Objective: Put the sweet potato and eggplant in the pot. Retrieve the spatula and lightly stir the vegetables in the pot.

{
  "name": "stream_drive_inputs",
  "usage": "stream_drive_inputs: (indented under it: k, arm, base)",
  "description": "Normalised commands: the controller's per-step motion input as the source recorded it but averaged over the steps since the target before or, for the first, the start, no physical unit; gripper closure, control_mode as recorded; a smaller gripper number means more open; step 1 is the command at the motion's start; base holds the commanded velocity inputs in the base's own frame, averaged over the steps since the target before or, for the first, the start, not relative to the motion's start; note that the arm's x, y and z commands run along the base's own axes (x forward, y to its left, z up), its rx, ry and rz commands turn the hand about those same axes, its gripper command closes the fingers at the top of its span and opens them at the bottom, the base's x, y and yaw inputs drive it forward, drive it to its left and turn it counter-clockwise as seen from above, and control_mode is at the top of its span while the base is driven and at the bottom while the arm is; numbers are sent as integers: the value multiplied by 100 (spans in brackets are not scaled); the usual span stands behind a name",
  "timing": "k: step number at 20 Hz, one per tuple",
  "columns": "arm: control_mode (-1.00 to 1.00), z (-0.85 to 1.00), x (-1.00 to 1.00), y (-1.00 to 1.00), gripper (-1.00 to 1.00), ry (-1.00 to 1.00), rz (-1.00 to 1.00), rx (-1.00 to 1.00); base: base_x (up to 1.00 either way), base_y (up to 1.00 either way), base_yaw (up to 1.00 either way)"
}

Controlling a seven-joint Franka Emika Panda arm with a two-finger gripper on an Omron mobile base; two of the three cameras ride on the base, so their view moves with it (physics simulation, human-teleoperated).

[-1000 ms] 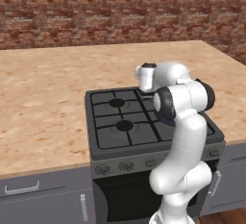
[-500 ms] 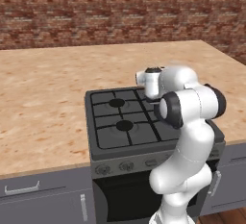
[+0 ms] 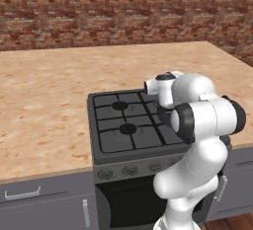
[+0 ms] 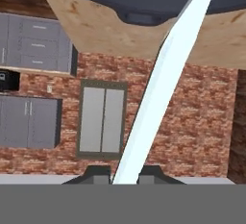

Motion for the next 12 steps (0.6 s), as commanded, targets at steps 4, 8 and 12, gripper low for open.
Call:
stream_drive_inputs:
  k: [4,8,12]
  arm:
    - [-100,0,24,-23,100,0,10,0]
    - [-100,0,31,-26,100,0,8,0]
    - [-100,0,28,-12,100,0,6,0]
  base:
    - [0,0,0]
    - [0,0,0]
    - [0,0,0]
